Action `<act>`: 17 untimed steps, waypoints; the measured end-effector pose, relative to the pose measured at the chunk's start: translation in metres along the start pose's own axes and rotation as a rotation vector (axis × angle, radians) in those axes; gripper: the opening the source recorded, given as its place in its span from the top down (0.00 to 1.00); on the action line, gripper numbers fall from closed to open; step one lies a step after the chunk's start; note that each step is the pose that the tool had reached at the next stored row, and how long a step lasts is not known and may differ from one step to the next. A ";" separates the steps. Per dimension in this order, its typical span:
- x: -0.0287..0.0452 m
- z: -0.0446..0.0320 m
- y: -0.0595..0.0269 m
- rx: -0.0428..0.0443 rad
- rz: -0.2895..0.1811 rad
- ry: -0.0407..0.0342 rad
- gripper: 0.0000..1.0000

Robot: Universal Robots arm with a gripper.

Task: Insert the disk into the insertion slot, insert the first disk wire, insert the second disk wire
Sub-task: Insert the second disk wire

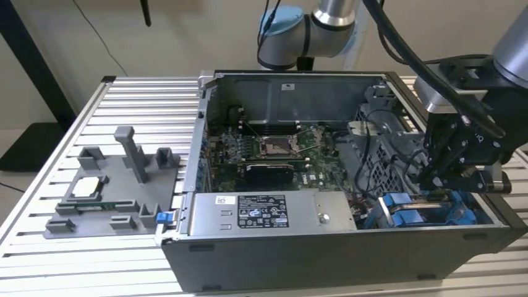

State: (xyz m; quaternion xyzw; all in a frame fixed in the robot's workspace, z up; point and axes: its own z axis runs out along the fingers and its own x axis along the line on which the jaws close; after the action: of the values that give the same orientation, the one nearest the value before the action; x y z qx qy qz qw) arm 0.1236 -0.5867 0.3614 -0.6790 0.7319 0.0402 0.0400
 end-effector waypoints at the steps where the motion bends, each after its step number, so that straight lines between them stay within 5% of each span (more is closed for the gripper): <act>1: 0.0002 0.0018 -0.0001 0.0018 0.000 -0.0001 1.00; 17: -0.0032 0.0140 -0.0045 0.0107 -0.026 -0.0011 1.00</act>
State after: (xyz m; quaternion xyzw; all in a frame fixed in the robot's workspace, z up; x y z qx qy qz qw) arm 0.1283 -0.5823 0.3478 -0.6882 0.7233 0.0361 0.0445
